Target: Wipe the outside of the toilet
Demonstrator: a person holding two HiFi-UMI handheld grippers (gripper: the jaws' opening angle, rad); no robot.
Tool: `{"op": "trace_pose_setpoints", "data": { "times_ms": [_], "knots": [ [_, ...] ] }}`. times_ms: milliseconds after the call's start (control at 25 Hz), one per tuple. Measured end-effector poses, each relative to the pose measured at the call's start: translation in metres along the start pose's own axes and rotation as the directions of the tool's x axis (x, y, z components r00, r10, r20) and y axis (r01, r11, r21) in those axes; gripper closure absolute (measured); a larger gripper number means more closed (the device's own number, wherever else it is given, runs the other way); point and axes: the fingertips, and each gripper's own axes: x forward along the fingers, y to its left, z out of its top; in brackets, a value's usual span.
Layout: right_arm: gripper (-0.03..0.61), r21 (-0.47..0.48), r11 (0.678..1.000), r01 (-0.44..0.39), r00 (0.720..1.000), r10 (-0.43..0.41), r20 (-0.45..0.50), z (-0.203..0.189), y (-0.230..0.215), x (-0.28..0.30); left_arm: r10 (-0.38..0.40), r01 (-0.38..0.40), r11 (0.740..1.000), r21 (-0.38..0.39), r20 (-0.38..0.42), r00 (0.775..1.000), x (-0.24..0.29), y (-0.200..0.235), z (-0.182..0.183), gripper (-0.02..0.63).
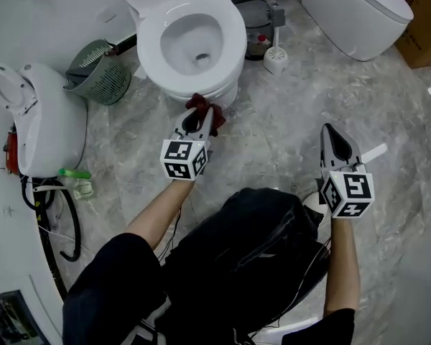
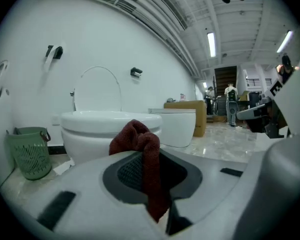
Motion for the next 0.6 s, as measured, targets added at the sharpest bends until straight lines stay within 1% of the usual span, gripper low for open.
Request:
{"op": "trace_pose_setpoints", "data": {
  "times_ms": [120,200,240,280,400,480,600],
  "knots": [
    [0.574,-0.018,0.999,-0.032,0.999,0.031,-0.026,0.004,-0.052,0.013,0.059,-0.059,0.998,0.000,-0.034,0.998,0.004,-0.002,-0.002,0.552],
    [0.574,-0.029,0.997,-0.066,0.997,0.065,-0.047,0.008,-0.082,0.028,0.112,-0.110,0.994,0.030,-0.090,0.990,0.008,-0.001,-0.003,0.551],
    [0.574,-0.034,0.995,-0.091,0.994,0.089,-0.063,0.010,-0.095,0.037,0.143,-0.139,0.989,0.047,-0.125,0.982,0.010,-0.001,-0.003,0.551],
    [0.574,-0.038,0.992,-0.119,0.990,0.115,-0.081,0.011,-0.105,0.048,0.174,-0.168,0.984,0.049,-0.157,0.972,0.011,0.000,-0.003,0.551],
    [0.574,-0.027,0.975,-0.219,0.968,0.214,-0.133,0.020,-0.126,0.084,0.254,-0.262,0.965,-0.006,-0.232,0.939,0.008,-0.002,-0.006,0.551],
    [0.574,-0.027,0.956,-0.293,0.944,0.284,-0.166,0.036,-0.131,0.114,0.302,-0.321,0.947,-0.028,-0.274,0.913,0.009,-0.003,-0.007,0.551],
    [0.574,-0.038,0.922,-0.385,0.907,0.370,-0.200,0.070,-0.124,0.160,0.371,-0.400,0.917,-0.020,-0.330,0.868,0.016,0.006,-0.005,0.551]
  ]
}}
